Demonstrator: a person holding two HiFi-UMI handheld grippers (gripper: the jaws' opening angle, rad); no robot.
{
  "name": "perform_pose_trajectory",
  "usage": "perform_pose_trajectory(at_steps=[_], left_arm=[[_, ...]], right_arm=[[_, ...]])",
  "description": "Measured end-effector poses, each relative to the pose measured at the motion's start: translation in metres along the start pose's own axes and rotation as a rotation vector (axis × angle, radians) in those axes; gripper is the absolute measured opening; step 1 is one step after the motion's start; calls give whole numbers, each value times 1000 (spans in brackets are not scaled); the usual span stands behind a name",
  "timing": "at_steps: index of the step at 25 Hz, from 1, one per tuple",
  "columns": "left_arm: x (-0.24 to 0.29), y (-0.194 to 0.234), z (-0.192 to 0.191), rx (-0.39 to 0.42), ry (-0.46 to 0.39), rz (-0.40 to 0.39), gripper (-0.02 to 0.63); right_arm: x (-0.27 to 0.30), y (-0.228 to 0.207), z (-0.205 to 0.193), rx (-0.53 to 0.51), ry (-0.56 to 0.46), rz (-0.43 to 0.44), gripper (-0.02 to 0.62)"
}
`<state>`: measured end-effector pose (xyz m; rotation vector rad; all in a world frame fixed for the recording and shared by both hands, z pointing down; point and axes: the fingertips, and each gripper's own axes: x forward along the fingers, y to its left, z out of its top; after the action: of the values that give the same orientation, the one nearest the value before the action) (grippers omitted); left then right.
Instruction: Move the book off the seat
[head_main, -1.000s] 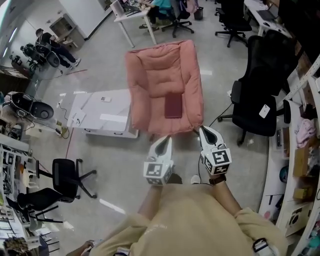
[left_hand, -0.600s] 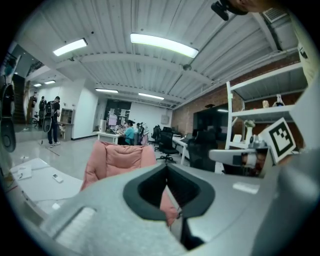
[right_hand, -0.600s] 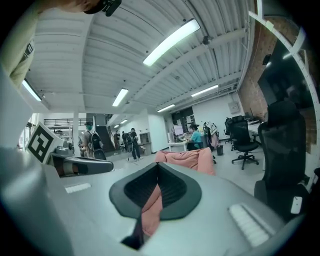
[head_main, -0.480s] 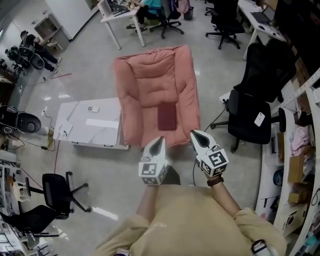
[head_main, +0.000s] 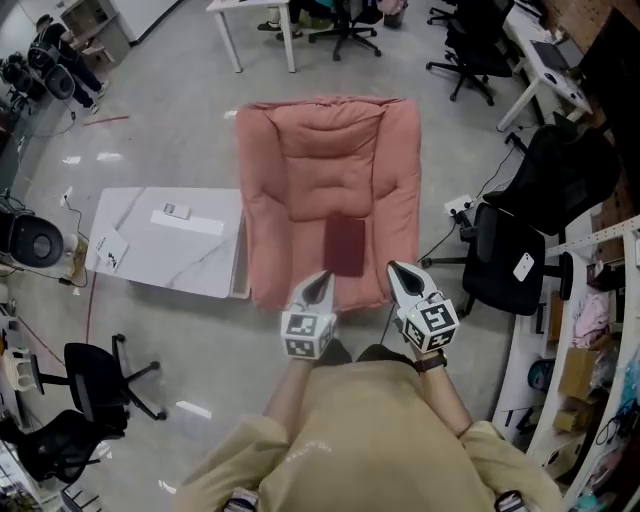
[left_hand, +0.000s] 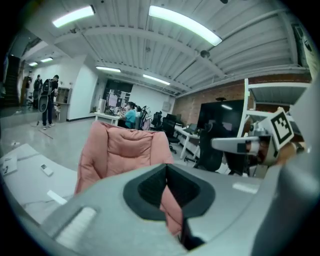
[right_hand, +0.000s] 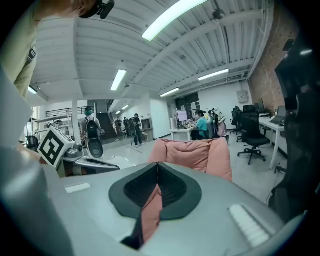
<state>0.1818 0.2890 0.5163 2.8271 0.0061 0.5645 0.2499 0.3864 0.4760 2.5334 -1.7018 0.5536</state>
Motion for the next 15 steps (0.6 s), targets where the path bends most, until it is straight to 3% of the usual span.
perform_pose_trajectory(at_steps=[4, 8, 15], left_arm=[[23, 51, -30, -39, 93, 21, 3], [52, 70, -69, -79, 204, 26, 7], [143, 81, -132, -121, 381, 6, 91]], right_arm=[[40, -5, -42, 74, 115, 7, 33], [56, -18, -90, 178, 207, 5, 44], [88, -74, -144, 323, 245, -31, 48]])
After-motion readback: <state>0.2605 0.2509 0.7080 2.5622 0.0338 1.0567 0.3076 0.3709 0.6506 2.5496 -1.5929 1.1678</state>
